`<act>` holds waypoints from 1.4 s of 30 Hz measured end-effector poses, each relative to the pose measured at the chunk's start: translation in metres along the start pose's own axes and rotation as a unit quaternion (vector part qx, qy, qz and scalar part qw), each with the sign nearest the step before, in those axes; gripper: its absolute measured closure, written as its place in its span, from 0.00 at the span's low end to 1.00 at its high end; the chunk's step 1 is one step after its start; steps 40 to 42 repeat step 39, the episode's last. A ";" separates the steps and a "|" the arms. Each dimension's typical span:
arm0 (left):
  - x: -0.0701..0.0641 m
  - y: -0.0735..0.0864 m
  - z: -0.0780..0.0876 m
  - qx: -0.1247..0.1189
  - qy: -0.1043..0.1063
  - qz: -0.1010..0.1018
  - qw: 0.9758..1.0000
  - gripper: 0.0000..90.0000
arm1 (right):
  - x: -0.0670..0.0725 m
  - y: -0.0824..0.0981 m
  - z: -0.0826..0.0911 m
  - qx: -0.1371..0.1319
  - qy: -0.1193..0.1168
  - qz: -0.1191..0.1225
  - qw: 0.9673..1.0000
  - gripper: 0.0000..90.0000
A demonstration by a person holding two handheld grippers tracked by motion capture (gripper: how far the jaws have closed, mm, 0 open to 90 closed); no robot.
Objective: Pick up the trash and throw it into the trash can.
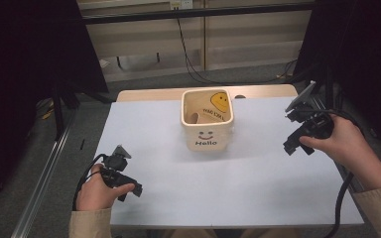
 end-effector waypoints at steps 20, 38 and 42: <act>-0.001 0.001 0.000 0.005 -0.003 -0.006 1.000 0.08 | 0.002 0.046 -0.080 0.022 0.000 -0.013 1.000 0.11; -0.001 0.000 -0.001 0.002 -0.006 -0.005 1.000 0.08 | 0.013 0.075 -0.117 0.041 -0.047 -0.055 0.996 0.10; -0.001 0.000 0.000 0.006 -0.005 -0.007 1.000 0.08 | 0.013 0.075 -0.117 0.040 -0.049 -0.054 0.997 0.10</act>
Point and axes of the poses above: each handheld gripper's, and its own axes: z roughly backward along the jaws, y roughly out of its underside, x roughly to its left, the point moved 5 cm from there along -z, roughly forward along the jaws, and after that the axes turned 5 degrees about x, right-handed, at the moved point
